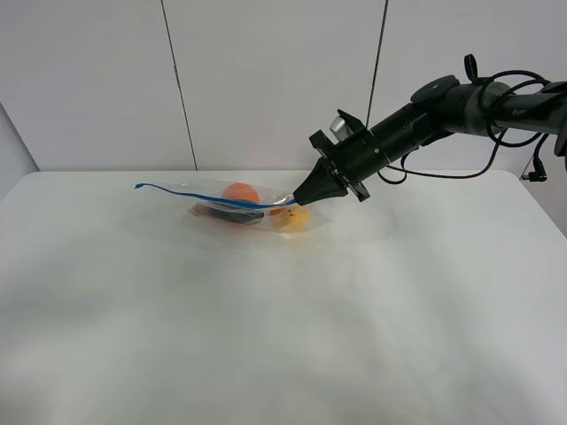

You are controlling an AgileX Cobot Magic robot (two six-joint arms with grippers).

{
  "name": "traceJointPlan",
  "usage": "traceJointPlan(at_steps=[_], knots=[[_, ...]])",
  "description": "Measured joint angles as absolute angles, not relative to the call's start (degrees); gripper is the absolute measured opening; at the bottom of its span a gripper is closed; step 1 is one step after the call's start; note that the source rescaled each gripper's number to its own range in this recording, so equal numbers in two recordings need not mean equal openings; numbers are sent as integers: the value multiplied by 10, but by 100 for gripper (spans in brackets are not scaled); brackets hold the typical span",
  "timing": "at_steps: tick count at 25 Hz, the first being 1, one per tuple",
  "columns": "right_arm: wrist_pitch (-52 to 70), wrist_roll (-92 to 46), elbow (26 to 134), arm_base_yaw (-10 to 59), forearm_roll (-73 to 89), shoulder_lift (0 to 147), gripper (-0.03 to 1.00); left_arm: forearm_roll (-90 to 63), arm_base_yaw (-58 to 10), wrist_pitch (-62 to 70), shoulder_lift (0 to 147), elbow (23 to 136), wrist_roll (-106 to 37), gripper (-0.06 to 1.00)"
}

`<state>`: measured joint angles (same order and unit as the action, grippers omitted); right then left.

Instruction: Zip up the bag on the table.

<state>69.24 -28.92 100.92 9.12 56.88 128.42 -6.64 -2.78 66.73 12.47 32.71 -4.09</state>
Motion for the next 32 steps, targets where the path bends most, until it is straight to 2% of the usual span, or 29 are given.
traceJointPlan(at_steps=[10,13,14,16,19,21,24,32], knots=[[692,-289,1009,91,569,1284,0,-64,-28,667,-2,327,-41,100],[692,-282,1009,91,568,1284,6,-62,-28,667,-2,327,-41,100],[692,-276,1009,91,566,1284,10,-61,-28,667,-2,327,-41,100],[692,-260,1009,91,552,1284,26,-61,-28,667,-2,327,-41,100],[692,-248,1009,91,522,1284,69,-61,-28,667,-2,327,-41,100],[692,-235,1009,91,496,1282,88,-61,-28,667,-2,327,-41,100],[692,-207,1011,91,415,1269,97,-61,-28,667,-2,327,-41,100],[692,-69,1045,91,92,1223,100,-61,-28,668,-2,327,-41,100]])
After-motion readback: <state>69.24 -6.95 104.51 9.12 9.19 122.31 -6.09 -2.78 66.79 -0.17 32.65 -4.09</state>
